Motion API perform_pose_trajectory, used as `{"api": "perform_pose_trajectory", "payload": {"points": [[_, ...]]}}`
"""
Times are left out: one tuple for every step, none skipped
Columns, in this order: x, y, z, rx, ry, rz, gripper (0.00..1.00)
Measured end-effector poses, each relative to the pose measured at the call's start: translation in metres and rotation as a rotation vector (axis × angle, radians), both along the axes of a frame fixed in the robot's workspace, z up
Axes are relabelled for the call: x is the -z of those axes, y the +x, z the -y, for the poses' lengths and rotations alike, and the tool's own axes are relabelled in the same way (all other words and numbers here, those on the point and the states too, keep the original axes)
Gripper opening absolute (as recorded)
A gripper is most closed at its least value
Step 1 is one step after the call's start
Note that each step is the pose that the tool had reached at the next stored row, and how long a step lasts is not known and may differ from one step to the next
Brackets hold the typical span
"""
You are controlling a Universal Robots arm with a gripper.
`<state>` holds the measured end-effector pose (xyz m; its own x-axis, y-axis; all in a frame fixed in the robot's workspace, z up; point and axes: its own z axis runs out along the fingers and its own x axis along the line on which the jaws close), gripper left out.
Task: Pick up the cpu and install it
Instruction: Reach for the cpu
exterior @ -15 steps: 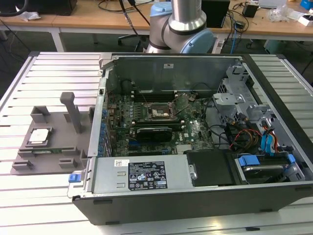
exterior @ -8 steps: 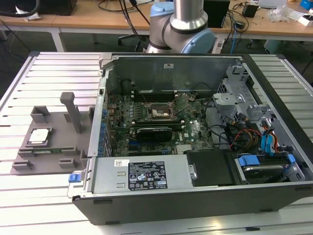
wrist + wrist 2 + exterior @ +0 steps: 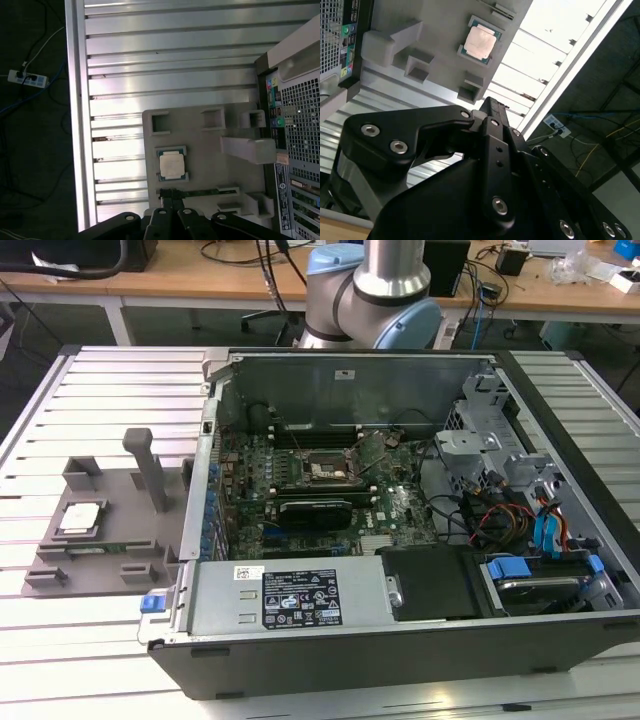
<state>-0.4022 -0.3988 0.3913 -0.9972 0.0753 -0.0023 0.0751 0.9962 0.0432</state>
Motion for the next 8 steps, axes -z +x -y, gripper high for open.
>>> {"api": "perform_pose_trajectory", "payload": {"points": [[0.0000,0.0000,0.0000,0.000,0.0000,0.0000,0.11],[0.0000,0.0000,0.0000,0.000,0.0000,-0.0001,0.11],[-0.0001,0.0001,0.0000,0.000,-0.0001,-0.0002,0.11],[-0.0001,0.0001,0.0000,0.000,-0.0001,-0.0001,0.11],[0.0000,0.0002,0.0000,0.000,0.0000,-0.0001,0.11],[0.0000,0.0002,0.0000,0.000,0.0000,-0.0001,0.11],[0.0000,0.0003,0.0000,0.000,0.0000,-0.0001,0.11],[0.0000,0.0003,0.0000,0.000,0.0000,-0.0001,0.11]]}}
